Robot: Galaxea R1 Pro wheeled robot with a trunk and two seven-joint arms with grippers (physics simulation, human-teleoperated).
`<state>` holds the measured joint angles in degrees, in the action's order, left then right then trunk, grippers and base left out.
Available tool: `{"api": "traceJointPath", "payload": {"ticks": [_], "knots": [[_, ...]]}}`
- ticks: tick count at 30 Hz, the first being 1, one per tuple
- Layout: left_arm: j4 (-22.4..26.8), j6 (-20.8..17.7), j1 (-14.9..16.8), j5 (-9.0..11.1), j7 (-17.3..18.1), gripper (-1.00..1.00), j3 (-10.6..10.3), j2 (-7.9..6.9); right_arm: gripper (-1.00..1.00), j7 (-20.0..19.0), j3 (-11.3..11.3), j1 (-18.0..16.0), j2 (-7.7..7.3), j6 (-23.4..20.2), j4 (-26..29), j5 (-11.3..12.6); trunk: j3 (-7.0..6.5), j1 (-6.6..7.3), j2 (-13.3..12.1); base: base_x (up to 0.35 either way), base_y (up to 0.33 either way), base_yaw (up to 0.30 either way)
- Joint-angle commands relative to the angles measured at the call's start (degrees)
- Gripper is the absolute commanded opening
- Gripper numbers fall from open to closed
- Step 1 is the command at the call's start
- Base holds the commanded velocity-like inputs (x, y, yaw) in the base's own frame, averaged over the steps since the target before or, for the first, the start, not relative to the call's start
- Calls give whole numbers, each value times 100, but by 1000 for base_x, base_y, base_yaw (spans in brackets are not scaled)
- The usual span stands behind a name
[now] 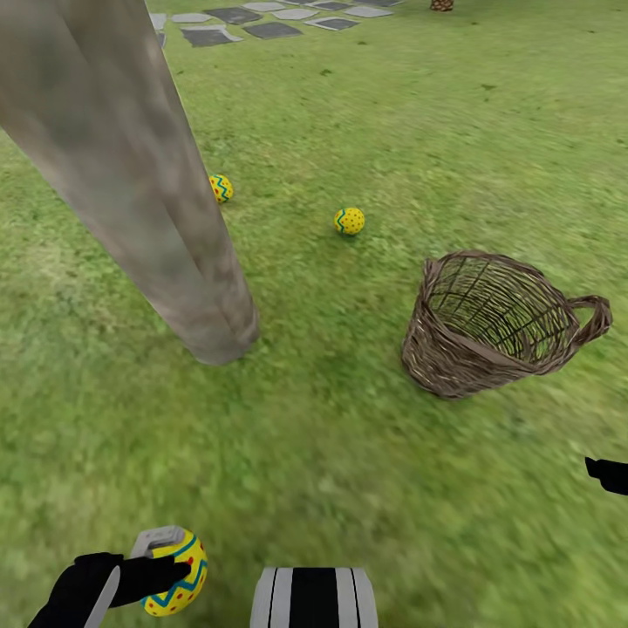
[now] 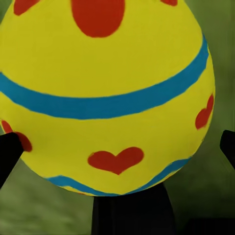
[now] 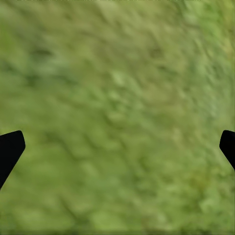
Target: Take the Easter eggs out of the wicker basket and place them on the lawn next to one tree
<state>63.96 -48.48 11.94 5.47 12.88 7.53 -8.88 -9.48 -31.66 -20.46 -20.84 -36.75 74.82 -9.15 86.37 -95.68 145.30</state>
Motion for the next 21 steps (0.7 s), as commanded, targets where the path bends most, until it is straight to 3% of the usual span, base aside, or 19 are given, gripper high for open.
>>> {"api": "traceJointPath", "payload": {"ticks": [1, 6, 12, 15, 21], "knots": [[-1, -43, 1, 77, -15, 100, 5, 2, 100, -48, -7, -6, 1, -25, 7, -60, 4, 1, 1, 0, 0, 0], [-32, -42, 1, 85, -19, 100, 3, 9, 100, -46, -7, -7, 2, -25, 6, -61, 4, 1, 1, 0, 0, 0], [-25, -46, 1, 151, -15, 100, 8, 9, 100, -46, 0, -6, 6, -25, -9, -62, -129, 16, -7, -5, 0, 0], [-32, -40, 1, 375, -21, 100, 4, 9, 100, -46, 1, -6, 9, -25, -19, -62, -196, 24, -11, -238, 0, 0], [-25, -43, 1, 421, -22, 100, -5, 9, 100, -46, 3, -5, 10, -25, -53, -68, -329, 40, -19, -328, 0, 0]]}}
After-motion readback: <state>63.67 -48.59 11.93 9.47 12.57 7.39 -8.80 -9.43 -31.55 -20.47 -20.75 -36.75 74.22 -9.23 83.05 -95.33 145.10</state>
